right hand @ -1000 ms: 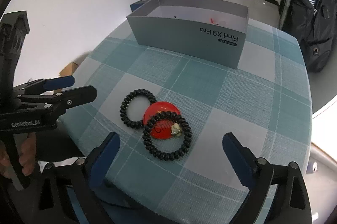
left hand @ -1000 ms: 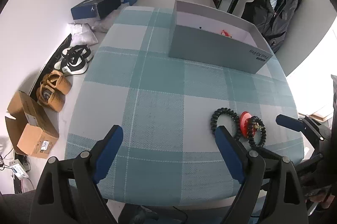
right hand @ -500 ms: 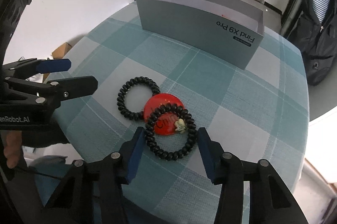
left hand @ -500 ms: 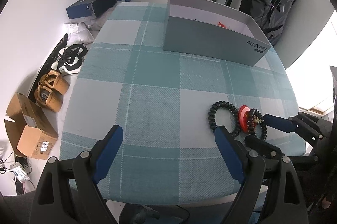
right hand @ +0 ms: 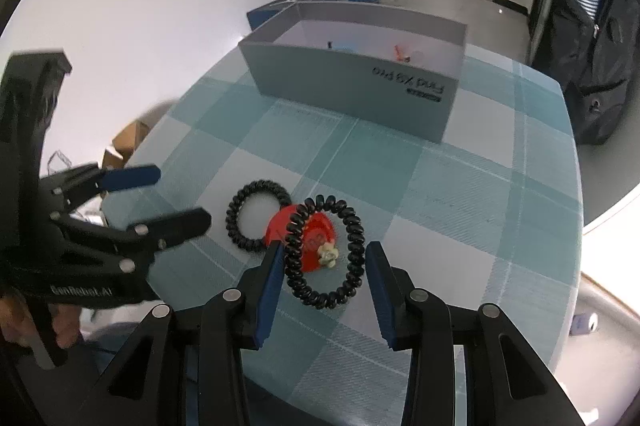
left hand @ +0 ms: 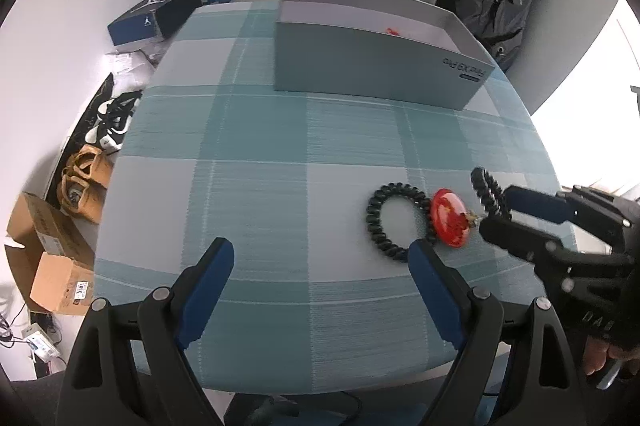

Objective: Organize jewelry

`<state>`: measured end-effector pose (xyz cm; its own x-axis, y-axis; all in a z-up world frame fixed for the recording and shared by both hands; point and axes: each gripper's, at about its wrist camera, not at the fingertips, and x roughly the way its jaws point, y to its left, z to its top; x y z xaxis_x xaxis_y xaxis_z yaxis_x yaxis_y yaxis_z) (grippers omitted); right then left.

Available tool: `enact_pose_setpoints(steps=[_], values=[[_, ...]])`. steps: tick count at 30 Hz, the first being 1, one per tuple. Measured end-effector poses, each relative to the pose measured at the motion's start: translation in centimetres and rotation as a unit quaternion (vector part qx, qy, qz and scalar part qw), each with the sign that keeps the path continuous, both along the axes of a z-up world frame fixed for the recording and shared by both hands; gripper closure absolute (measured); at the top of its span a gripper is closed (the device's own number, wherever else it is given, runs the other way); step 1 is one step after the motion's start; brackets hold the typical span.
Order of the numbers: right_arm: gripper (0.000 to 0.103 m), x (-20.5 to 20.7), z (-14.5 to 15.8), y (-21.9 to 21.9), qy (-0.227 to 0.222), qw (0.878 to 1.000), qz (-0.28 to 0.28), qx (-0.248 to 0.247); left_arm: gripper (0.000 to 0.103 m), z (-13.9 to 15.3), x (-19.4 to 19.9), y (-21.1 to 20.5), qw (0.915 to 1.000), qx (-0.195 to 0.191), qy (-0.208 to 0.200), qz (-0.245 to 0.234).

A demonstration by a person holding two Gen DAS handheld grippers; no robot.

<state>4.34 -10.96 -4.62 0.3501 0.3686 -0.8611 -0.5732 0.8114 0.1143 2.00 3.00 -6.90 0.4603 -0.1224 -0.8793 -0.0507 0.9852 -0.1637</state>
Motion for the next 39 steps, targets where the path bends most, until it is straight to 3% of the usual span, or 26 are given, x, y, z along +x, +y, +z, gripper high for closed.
enact_pose_setpoints(steps=[6,11,14,17,23,27,34,36,39], values=[[0.063,1.0,1.2,-1.6,-0.003,0.999,-0.03,0.024,0.017,0.1,0.4,-1.5,0.9995,-0.009,0.004,-0.029],[0.063,2.4,2.6,-4.5,-0.004,0.995,-0.088,0.053,0.017,1.1,0.5,-3.4,0.9977,-0.015,-0.014,-0.064],[0.063,3.2,3.5,-6.7,-0.01,0.989,-0.128,0.071,0.017,1.6,0.5,-4.7,0.9949,-0.017,-0.026,-0.096],[0.063,3.8,3.9,-8.6,-0.01,0.983,-0.166,0.082,0.017,1.8,0.6,-5.8,0.9906,-0.044,-0.031,-0.126],[0.063,4.3,4.3,-10.0,-0.006,0.979,-0.181,0.092,0.019,2.4,1.0,-7.8,0.9836,-0.051,-0.047,-0.166],[0.062,4.2,4.6,-10.3,-0.011,0.98,-0.173,0.099,0.049,2.0,1.7,-9.0,0.9826,-0.032,-0.029,-0.18],[0.062,4.4,5.2,-10.8,-0.013,0.978,-0.172,0.117,0.051,1.4,1.7,-9.0,0.9829,0.006,-0.02,-0.183],[0.061,4.3,5.4,-10.8,-0.016,0.978,-0.171,0.12,0.069,1.4,1.6,-9.2,0.9828,0.032,-0.026,-0.18],[0.061,4.2,5.7,-10.9,-0.02,0.978,-0.169,0.124,0.078,1.4,1.3,-9.6,0.9802,0.056,-0.029,-0.187]])
